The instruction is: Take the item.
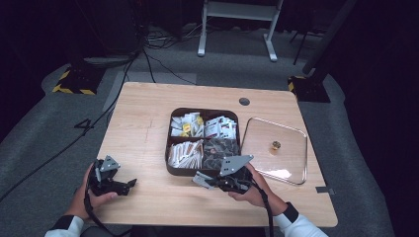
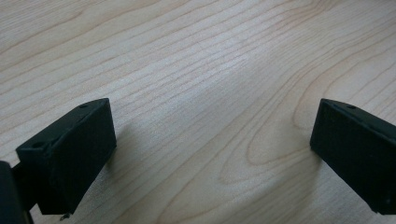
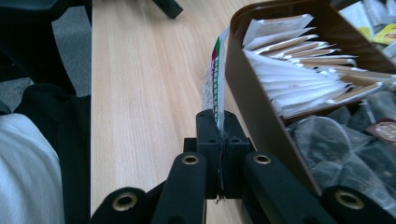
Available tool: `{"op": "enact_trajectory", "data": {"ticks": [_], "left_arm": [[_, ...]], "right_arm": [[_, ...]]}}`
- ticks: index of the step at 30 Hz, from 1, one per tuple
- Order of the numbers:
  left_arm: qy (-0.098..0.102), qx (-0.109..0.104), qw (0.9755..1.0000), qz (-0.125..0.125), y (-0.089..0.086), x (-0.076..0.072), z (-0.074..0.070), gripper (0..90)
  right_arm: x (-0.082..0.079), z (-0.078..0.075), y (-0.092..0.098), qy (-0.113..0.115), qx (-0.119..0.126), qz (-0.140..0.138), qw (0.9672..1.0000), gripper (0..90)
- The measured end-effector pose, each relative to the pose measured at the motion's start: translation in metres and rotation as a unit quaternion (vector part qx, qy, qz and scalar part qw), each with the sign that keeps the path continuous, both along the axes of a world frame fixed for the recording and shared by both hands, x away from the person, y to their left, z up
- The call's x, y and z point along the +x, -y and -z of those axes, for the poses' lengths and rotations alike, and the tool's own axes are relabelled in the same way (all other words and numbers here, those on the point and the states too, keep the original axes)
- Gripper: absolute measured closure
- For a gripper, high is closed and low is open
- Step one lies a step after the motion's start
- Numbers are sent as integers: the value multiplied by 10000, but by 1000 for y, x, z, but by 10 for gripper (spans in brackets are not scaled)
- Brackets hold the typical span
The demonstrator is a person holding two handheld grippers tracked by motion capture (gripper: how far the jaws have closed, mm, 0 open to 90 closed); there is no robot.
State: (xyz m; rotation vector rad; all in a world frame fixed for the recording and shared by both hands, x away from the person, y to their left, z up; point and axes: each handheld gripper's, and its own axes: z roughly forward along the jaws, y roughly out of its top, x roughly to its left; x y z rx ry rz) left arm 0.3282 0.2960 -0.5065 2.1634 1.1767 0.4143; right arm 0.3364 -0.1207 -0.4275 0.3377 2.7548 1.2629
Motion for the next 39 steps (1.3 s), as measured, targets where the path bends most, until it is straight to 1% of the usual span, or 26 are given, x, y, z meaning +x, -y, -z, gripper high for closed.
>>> {"op": "enact_trajectory", "data": {"ticks": [7, 12, 16, 20, 24, 26, 30, 37, 39], "left_arm": [[3, -4, 10000, -11, 0, 0, 0, 5], [10, -1, 10000, -8, 0, 0, 0, 5], [10, -1, 10000, -11, 0, 0, 0, 5], [11, -2, 10000, -12, 0, 0, 0, 5], [14, -2, 10000, -9, 0, 0, 0, 5], [14, -1, 10000, -9, 0, 0, 0, 5], [13, -1, 10000, -9, 0, 0, 0, 5], [10, -1, 10000, -11, 0, 0, 0, 5], [13, -3, 10000, -8, 0, 0, 0, 5]], "right_arm": [[-3, 8, -5, -92, -113, -107, 9998, 893], [-8, 17, -9, -162, -267, -212, 9993, 891], [-10, 21, -12, -218, -319, -267, 9989, 886], [-11, 24, -12, -272, -350, -272, 9986, 853], [-10, 25, -9, -173, -378, -109, 9991, 766], [-8, 23, -7, -125, -355, 42, 9993, 694], [-2, 18, 1, -77, -300, 310, 9990, 609], [4, 11, 12, 43, -250, 557, 9981, 532], [5, 9, 15, 85, -193, 593, 9980, 522]]}}
